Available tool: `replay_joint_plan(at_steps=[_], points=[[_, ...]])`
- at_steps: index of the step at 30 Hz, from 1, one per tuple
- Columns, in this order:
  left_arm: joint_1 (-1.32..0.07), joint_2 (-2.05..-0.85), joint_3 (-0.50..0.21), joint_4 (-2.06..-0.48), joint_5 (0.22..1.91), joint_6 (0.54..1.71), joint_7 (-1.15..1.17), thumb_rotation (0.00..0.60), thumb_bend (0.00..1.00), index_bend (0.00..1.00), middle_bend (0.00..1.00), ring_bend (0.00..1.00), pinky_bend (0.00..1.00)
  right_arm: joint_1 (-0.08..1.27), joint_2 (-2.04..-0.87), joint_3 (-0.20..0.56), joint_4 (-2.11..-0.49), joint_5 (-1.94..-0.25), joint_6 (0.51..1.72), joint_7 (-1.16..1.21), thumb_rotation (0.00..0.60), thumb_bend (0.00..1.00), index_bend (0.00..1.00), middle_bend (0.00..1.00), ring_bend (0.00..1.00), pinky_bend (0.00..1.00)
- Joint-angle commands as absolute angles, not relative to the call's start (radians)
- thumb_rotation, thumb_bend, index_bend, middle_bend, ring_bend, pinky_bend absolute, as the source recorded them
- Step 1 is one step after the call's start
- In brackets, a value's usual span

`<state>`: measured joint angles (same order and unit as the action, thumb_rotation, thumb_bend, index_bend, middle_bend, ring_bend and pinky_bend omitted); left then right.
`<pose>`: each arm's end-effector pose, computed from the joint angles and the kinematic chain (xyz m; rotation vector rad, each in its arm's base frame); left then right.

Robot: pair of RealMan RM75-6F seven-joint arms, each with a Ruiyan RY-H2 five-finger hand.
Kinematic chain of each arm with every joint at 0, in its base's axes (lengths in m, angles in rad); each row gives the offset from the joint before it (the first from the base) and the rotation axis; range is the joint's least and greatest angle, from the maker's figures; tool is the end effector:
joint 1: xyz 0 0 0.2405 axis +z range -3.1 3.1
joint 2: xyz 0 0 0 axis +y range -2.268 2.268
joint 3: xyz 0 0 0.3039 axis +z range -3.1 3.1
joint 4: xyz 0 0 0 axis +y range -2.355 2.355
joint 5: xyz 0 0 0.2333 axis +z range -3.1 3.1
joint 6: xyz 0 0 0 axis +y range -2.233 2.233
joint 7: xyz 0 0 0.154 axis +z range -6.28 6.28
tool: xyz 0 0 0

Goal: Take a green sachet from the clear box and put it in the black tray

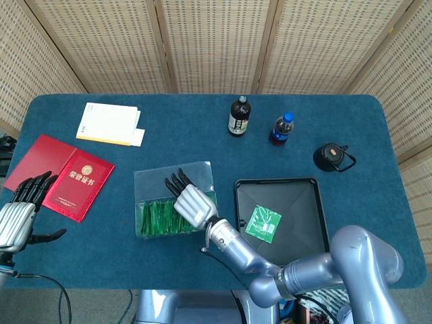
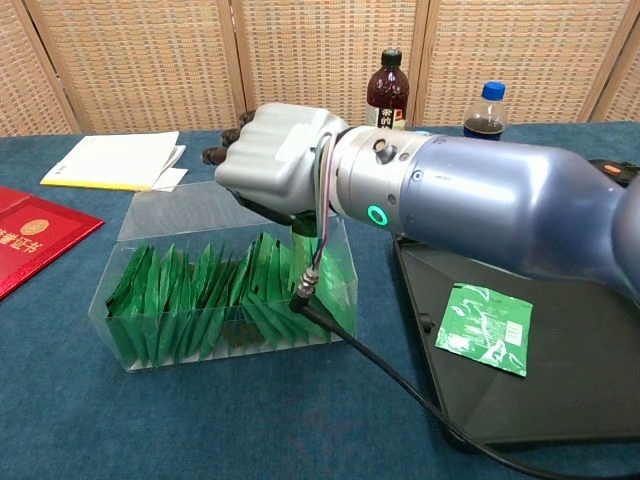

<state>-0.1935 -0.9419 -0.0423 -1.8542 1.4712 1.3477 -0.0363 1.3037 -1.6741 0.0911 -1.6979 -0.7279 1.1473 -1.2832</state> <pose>-0.3092 0.2240 0.1781 -1.4890 -1.0335 -0.9588 0.0276 -0.3576 -0.0938 2.1654 0.0387 0.6665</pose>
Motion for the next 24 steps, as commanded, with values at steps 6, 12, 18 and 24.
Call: replay_joint_plan(at_steps=[6, 12, 18, 24], points=[[-0.192, -0.942, -0.040, -1.854, 1.476, 1.350, -0.037, 0.600, 0.06, 0.00, 0.00, 0.00, 0.00, 1.280, -1.602, 0.088, -1.796, -0.761, 1.203, -1.299, 0.600, 0.58, 0.69, 0.00, 0.00, 0.12], [-0.188, -0.942, -0.037, -1.858, 1.487, 1.359, -0.031, 0.600, 0.06, 0.00, 0.00, 0.00, 0.00, 1.256, -1.525, 0.088, -1.883, -0.786, 1.259, -1.313, 0.600, 0.58, 0.69, 0.00, 0.00, 0.12], [-0.186, -0.944, -0.036, -1.860, 1.489, 1.365, -0.024, 0.600, 0.06, 0.00, 0.00, 0.00, 0.00, 1.233, -1.439, 0.084, -1.972, -0.810, 1.289, -1.322, 0.600, 0.58, 0.69, 0.00, 0.00, 0.12], [-0.184, -0.947, -0.034, -1.863, 1.493, 1.368, -0.014, 0.600, 0.06, 0.00, 0.00, 0.00, 0.00, 1.198, -1.342, 0.073, -2.046, -0.842, 1.323, -1.319, 0.600, 0.58, 0.69, 0.00, 0.00, 0.12]])
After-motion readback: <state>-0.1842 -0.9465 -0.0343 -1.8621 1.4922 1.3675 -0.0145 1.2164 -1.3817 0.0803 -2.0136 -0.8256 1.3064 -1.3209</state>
